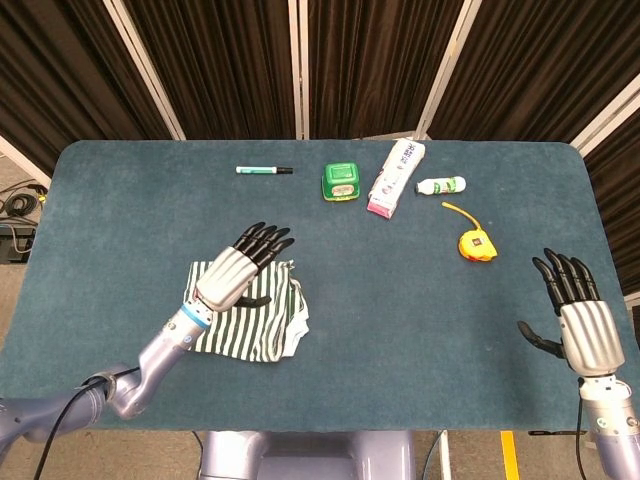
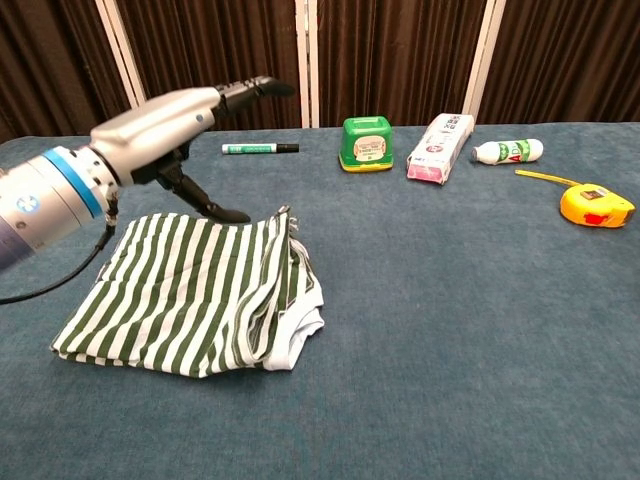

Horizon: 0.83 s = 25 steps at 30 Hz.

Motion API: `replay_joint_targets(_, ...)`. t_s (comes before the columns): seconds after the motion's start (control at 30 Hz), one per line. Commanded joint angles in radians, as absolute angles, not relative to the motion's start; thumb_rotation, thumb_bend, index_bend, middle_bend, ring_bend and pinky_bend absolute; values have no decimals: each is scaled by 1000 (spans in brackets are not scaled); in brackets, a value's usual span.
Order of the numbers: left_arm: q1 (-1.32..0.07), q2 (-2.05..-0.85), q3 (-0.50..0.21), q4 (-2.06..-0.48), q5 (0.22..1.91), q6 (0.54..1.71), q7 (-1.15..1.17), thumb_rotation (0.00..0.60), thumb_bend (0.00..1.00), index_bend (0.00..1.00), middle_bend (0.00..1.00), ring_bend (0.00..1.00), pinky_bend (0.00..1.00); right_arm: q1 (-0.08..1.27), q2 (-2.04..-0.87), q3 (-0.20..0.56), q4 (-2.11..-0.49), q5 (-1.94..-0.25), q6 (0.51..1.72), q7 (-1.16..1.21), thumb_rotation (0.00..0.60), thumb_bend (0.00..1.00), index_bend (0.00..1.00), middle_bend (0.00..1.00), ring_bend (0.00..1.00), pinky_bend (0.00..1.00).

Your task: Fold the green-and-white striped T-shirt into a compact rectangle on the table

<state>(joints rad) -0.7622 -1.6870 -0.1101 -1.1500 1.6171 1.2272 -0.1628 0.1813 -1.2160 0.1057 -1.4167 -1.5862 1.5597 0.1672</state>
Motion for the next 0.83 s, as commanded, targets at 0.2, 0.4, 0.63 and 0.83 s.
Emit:
replay_joint_targets(0.2, -715, -1574, -88, -1258, 1572, 1207, -142, 600, 0, 0, 0, 0, 0, 179, -1211, 105, -1421, -1590, 1565, 171, 600, 118, 65, 0, 0, 0)
replay_joint_targets(0.4, -605, -1483, -71, -1328, 1480, 1257, -55, 600, 0, 0, 0, 0, 0, 178, -1204, 100, -1423, -1597, 1564, 175, 600, 116, 65, 0, 0, 0)
replay_joint_targets(0.63, -457, -1366, -44, -1447, 1389, 1360, 51, 600, 0, 0, 0, 0, 0, 177, -1190, 85, -1431, -1601, 1543, 106, 600, 4, 13, 0, 0, 0)
replay_joint_targets(0.83, -311, -1264, -6, -1628, 1317, 1502, 247, 600, 0, 0, 0, 0, 0, 164, -1178, 83, -1477, -1579, 1535, -44, 600, 0, 0, 0, 0, 0)
